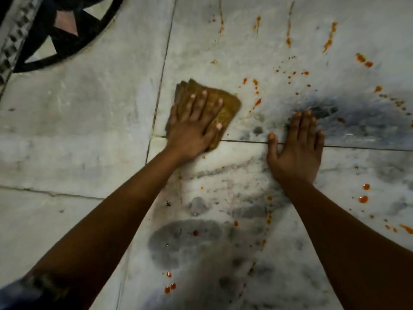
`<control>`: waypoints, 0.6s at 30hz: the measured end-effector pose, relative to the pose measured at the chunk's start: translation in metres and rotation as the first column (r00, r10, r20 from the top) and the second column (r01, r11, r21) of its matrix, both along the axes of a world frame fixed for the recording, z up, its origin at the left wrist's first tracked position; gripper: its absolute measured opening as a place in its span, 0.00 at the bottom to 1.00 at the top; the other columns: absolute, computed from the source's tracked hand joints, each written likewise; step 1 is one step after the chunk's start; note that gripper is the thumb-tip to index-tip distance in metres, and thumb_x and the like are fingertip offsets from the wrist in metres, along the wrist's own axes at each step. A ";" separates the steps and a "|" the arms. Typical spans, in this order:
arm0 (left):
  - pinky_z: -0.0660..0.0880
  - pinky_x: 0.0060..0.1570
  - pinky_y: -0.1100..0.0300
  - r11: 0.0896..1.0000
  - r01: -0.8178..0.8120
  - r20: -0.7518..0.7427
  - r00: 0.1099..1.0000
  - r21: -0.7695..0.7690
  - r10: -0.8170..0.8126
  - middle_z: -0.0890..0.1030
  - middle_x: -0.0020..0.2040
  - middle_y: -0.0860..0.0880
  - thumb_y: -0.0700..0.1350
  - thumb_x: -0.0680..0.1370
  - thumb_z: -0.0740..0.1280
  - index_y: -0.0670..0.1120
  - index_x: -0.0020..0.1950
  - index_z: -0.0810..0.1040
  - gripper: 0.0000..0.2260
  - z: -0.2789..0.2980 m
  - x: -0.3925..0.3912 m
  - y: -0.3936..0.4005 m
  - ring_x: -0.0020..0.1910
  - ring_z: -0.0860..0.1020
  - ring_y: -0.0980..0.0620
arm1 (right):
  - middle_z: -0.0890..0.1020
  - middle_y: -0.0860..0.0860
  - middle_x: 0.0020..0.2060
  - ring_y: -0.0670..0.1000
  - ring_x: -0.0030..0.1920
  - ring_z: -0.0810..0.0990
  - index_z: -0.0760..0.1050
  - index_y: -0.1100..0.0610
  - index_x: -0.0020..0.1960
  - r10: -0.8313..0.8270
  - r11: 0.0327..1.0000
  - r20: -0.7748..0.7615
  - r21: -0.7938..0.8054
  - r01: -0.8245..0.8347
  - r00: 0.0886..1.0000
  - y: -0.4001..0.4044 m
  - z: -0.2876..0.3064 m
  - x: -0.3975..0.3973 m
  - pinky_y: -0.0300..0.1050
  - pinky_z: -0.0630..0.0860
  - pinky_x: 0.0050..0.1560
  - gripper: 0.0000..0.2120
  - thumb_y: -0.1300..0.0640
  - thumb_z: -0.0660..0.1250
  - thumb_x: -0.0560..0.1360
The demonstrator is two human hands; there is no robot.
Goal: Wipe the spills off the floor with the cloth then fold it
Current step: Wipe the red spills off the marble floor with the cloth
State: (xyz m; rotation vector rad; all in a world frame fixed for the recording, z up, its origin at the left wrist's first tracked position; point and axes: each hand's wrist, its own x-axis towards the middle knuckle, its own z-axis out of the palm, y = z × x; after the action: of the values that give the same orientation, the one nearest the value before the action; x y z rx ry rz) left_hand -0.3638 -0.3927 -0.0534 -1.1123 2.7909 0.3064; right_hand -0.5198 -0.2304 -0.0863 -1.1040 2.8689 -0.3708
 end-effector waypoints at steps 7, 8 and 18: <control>0.41 0.71 0.38 0.947 -0.319 0.000 0.948 0.052 0.319 0.42 0.78 0.50 0.59 0.81 0.47 0.59 0.76 0.45 0.24 0.004 -0.024 -0.086 0.76 0.41 0.46 | 0.52 0.58 0.76 0.56 0.76 0.50 0.50 0.60 0.77 -0.016 1.000 0.014 -0.005 0.016 1.000 -0.001 0.001 -0.001 0.50 0.43 0.73 0.35 0.40 0.48 0.76; 0.40 0.71 0.38 0.935 -0.347 0.014 0.938 0.079 0.347 0.41 0.78 0.49 0.59 0.81 0.46 0.59 0.76 0.45 0.24 0.004 -0.044 -0.094 0.76 0.40 0.46 | 0.51 0.58 0.76 0.55 0.76 0.49 0.49 0.60 0.77 -0.015 1.000 0.017 0.000 0.015 1.000 -0.001 0.001 -0.002 0.50 0.42 0.73 0.35 0.40 0.48 0.76; 0.43 0.70 0.41 0.997 -0.079 -0.021 0.997 0.014 0.079 0.44 0.78 0.53 0.63 0.76 0.43 0.63 0.75 0.46 0.26 -0.001 -0.009 -0.027 0.77 0.43 0.49 | 0.53 0.58 0.76 0.56 0.76 0.51 0.50 0.60 0.76 -0.018 1.000 0.007 -0.004 0.018 1.000 -0.001 0.000 -0.002 0.48 0.42 0.72 0.36 0.39 0.45 0.76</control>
State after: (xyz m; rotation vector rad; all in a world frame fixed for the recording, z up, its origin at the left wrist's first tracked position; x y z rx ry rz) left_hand -0.3726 -0.4193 -0.0542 -1.2256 2.7638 0.3454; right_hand -0.5217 -0.2319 -0.0861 -1.0758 2.8751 -0.3807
